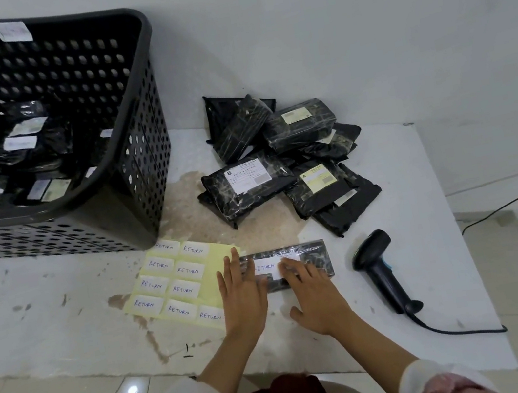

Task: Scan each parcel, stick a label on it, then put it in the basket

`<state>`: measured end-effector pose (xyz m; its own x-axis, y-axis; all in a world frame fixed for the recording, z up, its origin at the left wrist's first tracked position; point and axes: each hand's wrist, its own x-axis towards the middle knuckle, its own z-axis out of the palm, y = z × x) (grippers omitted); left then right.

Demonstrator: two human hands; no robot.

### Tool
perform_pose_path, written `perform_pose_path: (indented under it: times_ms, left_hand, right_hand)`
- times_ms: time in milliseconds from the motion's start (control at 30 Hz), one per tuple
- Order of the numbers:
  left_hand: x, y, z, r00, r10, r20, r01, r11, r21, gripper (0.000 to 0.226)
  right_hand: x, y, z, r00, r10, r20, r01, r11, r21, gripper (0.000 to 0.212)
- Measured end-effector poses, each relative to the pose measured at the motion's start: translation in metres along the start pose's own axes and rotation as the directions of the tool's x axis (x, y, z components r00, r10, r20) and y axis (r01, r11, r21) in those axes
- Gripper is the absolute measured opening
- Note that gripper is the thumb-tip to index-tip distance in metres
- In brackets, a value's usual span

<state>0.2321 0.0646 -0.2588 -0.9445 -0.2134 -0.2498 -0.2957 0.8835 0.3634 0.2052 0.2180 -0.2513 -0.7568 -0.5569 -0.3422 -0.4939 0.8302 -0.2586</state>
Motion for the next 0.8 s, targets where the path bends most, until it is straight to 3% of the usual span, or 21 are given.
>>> perform_pose_path:
  times_ms: [133,200,333,467,567,667,800]
  left_hand:
    - [0.006,0.0,-0.002,0.998,-0.001,-0.057,-0.01,0.983,-0.181,0.042]
    - [0.006,-0.002,0.0,0.999,0.027,-0.045,-0.035,0.981,-0.189,0.042]
    - [-0.005,-0.012,0.009,0.991,0.135,0.019,-0.136,0.988,0.075,0.054]
    - [-0.017,-0.025,0.007,0.962,0.272,-0.022,-0.252,0.918,0.306,0.06]
    - [-0.014,-0.034,0.003,0.92,0.392,0.029,-0.369,0.836,0.406,0.056]
    - [-0.013,-0.035,0.001,0.939,0.333,0.091,-0.338,0.832,0.44,0.06]
    - [-0.011,-0.031,-0.003,0.992,0.116,0.049,-0.125,0.901,0.414,0.068]
  right_hand:
    - [0.0,0.0,0.002,1.0,0.002,-0.003,-0.002,1.0,-0.013,0.08]
    - [0.0,0.0,0.002,1.0,0.002,-0.004,-0.002,1.0,-0.017,0.081]
    - [0.0,0.001,0.003,1.0,-0.002,-0.008,0.002,1.0,-0.023,0.081]
    - [0.0,0.001,0.004,1.0,-0.003,-0.016,0.002,1.0,-0.016,0.081]
    - [0.0,0.001,0.004,1.0,0.0,-0.022,0.0,1.0,-0.018,0.081]
    - [-0.001,0.002,0.005,1.0,-0.002,-0.02,0.002,1.0,-0.019,0.082]
    - [-0.001,0.002,0.006,1.0,-0.007,-0.025,0.006,1.0,-0.012,0.082]
